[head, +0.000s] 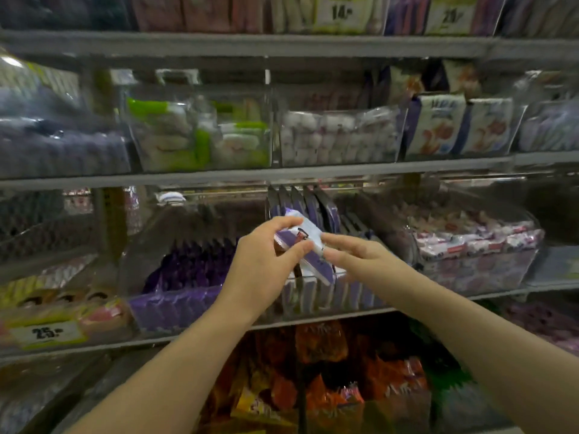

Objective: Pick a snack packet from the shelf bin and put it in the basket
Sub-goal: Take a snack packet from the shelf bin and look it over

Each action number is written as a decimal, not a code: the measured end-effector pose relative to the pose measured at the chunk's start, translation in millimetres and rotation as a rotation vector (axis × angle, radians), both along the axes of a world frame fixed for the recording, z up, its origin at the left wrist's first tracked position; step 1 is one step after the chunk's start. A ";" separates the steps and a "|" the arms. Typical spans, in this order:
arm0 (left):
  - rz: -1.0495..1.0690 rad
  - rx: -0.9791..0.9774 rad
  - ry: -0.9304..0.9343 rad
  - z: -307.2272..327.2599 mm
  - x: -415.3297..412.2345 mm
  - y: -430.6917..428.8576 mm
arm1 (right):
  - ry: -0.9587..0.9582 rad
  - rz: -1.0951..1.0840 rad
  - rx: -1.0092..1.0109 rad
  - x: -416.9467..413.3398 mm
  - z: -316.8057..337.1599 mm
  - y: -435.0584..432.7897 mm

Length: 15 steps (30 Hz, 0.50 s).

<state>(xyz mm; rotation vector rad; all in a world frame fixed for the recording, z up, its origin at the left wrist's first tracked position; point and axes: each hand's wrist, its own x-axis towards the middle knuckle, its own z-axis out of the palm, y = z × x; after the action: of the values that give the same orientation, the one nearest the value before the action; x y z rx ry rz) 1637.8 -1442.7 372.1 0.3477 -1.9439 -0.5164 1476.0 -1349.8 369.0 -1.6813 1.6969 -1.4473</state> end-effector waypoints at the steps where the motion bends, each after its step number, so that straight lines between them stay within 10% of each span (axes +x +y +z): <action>1: 0.009 -0.017 -0.020 8.6 -5.0 -6.2 | 0.056 0.019 0.023 -2.6 4.8 -2.2; 15: 0.041 -0.020 -0.273 53.4 -63.0 -58.1 | 0.285 -0.161 0.087 -27.7 19.0 -35.2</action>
<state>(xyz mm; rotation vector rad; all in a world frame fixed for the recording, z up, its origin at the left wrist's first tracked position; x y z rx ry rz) 1574.8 -1500.8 425.5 0.4647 -2.1985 -0.4403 1448.3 -1385.0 388.0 -1.8079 2.0568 -1.2238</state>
